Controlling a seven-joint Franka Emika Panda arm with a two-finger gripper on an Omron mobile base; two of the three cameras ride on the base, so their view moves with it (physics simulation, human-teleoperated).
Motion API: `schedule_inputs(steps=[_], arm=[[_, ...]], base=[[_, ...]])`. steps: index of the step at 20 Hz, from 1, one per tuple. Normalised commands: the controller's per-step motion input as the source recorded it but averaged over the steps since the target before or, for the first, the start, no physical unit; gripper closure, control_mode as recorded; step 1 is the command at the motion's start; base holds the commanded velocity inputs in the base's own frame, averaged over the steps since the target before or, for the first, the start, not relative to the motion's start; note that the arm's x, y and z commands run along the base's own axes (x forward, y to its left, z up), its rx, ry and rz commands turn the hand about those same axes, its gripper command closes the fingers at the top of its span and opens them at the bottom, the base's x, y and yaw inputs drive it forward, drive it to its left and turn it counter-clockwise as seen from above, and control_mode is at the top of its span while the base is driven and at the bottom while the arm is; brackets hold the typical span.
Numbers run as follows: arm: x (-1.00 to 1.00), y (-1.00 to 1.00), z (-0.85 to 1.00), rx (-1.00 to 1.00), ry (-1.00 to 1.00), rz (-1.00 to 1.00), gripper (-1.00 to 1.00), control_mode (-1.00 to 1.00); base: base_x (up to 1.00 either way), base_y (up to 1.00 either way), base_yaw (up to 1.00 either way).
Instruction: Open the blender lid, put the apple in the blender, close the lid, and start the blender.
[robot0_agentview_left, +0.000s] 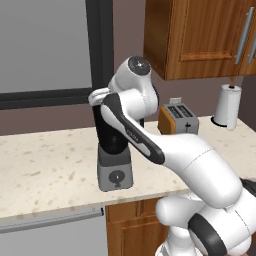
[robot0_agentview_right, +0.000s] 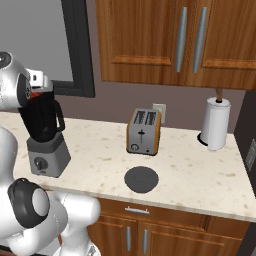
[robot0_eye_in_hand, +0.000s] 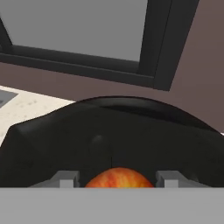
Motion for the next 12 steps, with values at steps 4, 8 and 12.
schedule_inputs(steps=[4, 8, 12], arm=[[0.00, 0.00, -0.29, 0.00, 0.13, 0.00, 1.00, -1.00], [0.00, 0.00, -0.34, 0.00, 0.12, 0.00, -1.00, -1.00], [-0.01, 0.00, -0.25, 0.00, 0.03, 0.00, -1.00, -1.00]], base=[[0.00, 0.00, 0.00], [0.00, 0.00, 0.00], [0.00, 0.00, 0.00]])
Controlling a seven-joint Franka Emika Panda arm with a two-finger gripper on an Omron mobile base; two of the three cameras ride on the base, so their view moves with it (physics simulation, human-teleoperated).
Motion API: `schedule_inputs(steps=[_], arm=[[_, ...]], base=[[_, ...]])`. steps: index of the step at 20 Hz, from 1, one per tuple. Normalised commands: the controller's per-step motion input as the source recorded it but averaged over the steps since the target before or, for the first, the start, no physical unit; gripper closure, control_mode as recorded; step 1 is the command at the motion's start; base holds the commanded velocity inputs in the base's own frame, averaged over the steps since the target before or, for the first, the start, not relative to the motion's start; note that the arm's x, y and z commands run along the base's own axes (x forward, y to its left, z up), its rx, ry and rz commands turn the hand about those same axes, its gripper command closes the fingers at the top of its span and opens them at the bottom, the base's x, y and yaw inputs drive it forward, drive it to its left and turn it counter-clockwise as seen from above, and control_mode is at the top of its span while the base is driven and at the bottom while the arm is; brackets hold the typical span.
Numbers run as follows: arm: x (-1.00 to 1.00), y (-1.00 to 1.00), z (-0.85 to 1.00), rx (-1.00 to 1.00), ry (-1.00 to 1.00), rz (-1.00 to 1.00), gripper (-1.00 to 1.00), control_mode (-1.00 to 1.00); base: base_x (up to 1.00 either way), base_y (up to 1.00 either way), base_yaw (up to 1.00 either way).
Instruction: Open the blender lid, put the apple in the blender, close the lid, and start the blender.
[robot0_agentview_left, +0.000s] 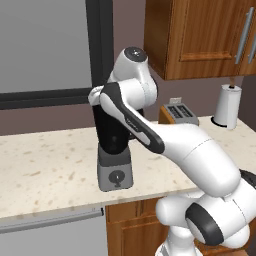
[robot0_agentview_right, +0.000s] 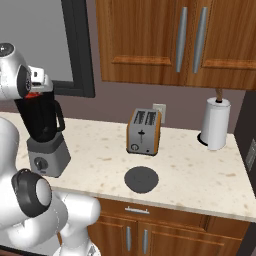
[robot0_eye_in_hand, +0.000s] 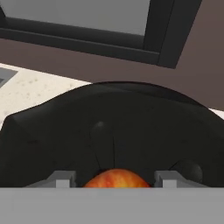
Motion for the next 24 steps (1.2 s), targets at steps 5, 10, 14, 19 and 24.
schedule_inputs(steps=[5, 10, 14, 19, 24], arm=[[0.00, 0.00, -0.15, 0.00, 0.02, 0.00, -1.00, -1.00], [0.00, 0.00, -0.03, 0.00, 0.00, 0.00, -1.00, -1.00], [-0.13, 0.00, 0.16, 0.00, -0.01, 0.00, -1.00, -1.00], [-0.27, -0.13, 0.49, 0.00, -0.07, 0.00, -1.00, -1.00], [-0.34, -0.42, 0.33, 0.00, -0.16, 0.00, -1.00, -1.00]], base=[[0.00, 0.00, 0.00], [0.00, 0.00, 0.00], [0.00, 0.00, 0.00], [0.00, 0.00, 0.00], [0.00, 0.00, 0.00]])
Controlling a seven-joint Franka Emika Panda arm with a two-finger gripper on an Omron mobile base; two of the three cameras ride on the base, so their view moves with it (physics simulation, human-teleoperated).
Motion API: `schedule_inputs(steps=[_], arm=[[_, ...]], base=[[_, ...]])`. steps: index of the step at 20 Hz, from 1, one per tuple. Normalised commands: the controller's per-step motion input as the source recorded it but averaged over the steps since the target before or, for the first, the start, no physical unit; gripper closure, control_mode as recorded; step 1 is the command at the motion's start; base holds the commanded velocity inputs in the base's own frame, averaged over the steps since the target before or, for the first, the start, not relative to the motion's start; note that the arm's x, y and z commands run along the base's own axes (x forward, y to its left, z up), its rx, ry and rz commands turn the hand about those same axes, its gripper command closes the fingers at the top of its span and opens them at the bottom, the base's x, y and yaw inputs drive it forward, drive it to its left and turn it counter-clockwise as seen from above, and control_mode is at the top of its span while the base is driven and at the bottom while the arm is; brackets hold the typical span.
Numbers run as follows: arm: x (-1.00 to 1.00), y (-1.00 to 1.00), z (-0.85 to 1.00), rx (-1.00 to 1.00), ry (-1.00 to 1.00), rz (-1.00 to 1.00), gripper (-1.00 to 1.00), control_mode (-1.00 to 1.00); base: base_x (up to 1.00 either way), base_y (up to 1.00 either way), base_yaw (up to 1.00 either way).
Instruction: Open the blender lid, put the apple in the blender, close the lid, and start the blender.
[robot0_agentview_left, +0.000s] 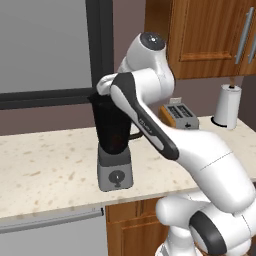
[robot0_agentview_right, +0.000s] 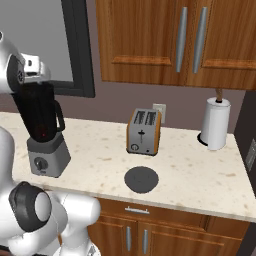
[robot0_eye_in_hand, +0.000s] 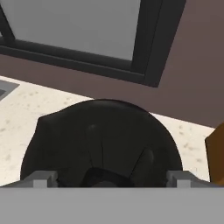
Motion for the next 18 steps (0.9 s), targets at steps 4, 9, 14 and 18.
schedule_inputs(steps=[4, 9, 14, 18], arm=[[-0.25, -0.56, 0.03, 0.01, -0.10, 0.00, -1.00, -1.00], [-0.25, -0.78, -0.09, 0.02, -0.03, 0.00, -1.00, -1.00], [-0.26, -0.87, -0.33, 0.02, 0.00, -0.01, -1.00, -1.00], [-0.22, -0.89, -0.67, 0.06, 0.02, -0.08, -1.00, -1.00]], base=[[0.00, 0.00, 0.00], [0.00, 0.00, 0.00], [0.00, 0.00, 0.00], [0.00, 0.00, 0.00]])
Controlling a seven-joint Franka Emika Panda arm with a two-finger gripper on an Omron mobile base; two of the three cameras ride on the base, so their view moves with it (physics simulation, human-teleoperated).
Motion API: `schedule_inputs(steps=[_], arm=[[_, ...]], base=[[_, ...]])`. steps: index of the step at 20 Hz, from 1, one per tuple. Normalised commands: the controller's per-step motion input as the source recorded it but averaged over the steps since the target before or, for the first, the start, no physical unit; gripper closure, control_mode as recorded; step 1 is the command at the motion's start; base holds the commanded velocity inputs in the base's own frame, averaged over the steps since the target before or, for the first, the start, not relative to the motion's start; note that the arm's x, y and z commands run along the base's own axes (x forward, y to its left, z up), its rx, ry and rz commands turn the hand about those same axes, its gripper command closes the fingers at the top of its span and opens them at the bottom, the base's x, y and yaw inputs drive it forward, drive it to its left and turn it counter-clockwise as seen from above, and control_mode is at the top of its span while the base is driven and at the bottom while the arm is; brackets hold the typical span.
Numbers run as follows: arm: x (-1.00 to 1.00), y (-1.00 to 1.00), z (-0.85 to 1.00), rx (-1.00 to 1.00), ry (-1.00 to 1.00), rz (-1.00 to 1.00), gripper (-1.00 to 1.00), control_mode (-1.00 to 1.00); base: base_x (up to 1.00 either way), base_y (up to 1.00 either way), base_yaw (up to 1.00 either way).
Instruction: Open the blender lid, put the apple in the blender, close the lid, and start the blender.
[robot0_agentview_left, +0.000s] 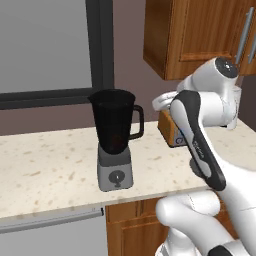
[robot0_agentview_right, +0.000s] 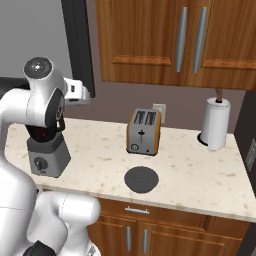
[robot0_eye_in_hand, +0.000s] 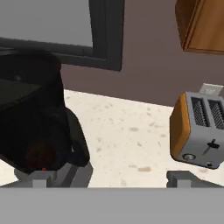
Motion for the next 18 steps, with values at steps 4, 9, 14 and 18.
schedule_inputs(steps=[4, 9, 14, 18], arm=[[-0.03, -0.82, -0.86, 0.08, 0.12, -0.16, -1.00, -1.00], [-0.05, -0.82, -0.77, 0.09, 0.11, -0.15, -1.00, -1.00], [0.00, -0.79, -0.60, 0.09, 0.06, -0.10, -1.00, -1.00], [0.00, -0.71, -0.59, 0.04, 0.05, -0.09, -1.00, -1.00]], base=[[0.00, 0.00, 0.00], [0.00, 0.00, 0.00], [0.00, 0.00, 0.00], [0.00, 0.00, 0.00]])
